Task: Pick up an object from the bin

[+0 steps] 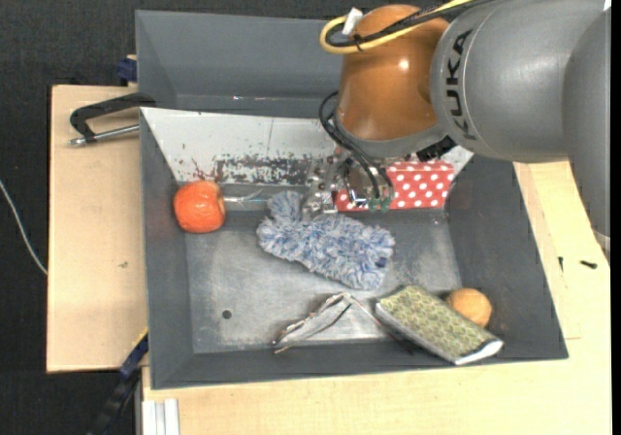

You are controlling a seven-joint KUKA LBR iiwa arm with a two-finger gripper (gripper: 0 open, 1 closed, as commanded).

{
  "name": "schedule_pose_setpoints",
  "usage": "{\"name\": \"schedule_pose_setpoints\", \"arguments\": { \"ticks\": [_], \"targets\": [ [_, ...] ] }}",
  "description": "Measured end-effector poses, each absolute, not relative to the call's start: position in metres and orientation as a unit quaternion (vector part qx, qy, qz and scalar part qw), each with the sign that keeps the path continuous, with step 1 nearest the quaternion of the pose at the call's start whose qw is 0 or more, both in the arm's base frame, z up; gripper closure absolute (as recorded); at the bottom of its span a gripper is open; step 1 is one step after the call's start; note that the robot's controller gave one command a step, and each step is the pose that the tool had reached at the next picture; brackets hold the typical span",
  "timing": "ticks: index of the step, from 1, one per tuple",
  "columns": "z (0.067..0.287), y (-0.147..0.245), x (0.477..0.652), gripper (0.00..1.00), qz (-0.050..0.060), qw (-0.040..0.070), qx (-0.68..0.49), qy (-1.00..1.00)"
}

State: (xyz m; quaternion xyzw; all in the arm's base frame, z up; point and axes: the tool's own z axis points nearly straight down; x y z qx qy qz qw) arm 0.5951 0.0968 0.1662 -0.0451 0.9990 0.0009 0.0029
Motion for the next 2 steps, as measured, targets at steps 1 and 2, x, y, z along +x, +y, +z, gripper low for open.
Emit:
{"name": "schedule_pose_setpoints", "arguments": {
  "ticks": [1, 2],
  "targets": [
    [0.123, 0.086, 0.594, 1.00, 0.001, 0.004, -0.102, 0.995],
    [0.275, 0.143, 0.588, 1.00, 0.002, 0.007, -0.076, 0.997]
  ]
}}
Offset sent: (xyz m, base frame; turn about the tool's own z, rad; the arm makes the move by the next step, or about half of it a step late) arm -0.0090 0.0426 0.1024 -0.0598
